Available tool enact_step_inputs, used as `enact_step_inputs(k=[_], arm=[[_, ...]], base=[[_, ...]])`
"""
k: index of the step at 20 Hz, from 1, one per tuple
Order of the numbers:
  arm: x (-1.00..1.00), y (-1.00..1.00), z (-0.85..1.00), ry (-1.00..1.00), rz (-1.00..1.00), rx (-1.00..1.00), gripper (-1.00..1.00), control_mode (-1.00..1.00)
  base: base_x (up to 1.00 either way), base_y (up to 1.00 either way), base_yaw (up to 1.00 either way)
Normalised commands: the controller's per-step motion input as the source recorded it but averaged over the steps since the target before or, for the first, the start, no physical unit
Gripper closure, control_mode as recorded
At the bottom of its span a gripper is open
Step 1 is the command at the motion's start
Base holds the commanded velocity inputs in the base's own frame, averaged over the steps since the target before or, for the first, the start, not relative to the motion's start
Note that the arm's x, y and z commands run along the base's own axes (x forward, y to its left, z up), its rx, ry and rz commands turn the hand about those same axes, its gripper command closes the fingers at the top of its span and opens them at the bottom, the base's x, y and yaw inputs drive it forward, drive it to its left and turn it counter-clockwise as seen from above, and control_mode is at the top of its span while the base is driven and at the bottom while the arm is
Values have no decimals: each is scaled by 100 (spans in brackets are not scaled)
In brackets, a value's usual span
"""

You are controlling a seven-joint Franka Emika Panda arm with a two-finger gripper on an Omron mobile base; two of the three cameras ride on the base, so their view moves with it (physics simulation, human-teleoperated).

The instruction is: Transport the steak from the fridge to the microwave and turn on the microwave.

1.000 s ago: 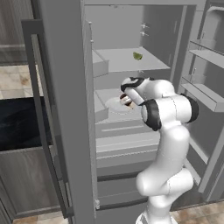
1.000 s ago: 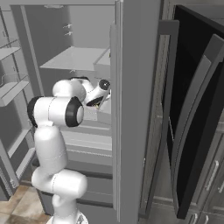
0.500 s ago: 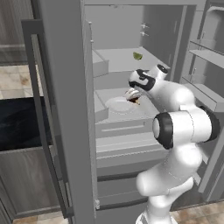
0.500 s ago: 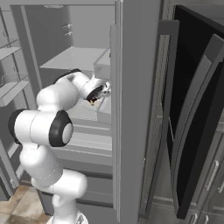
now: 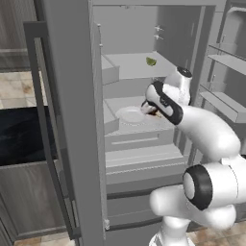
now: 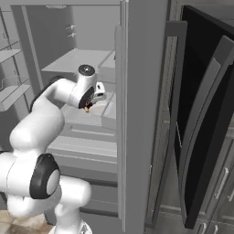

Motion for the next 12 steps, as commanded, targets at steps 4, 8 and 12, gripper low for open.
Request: enact_step_inputs(k=[4, 8, 12], arm=[[-90, 2, 11, -4, 19, -25, 100, -100], [-86, 0, 1, 0, 26, -26, 100, -100], [-73, 0, 0, 0, 32, -23, 100, -100]], base=[[0, 0, 0], [0, 0, 0], [0, 0, 0]])
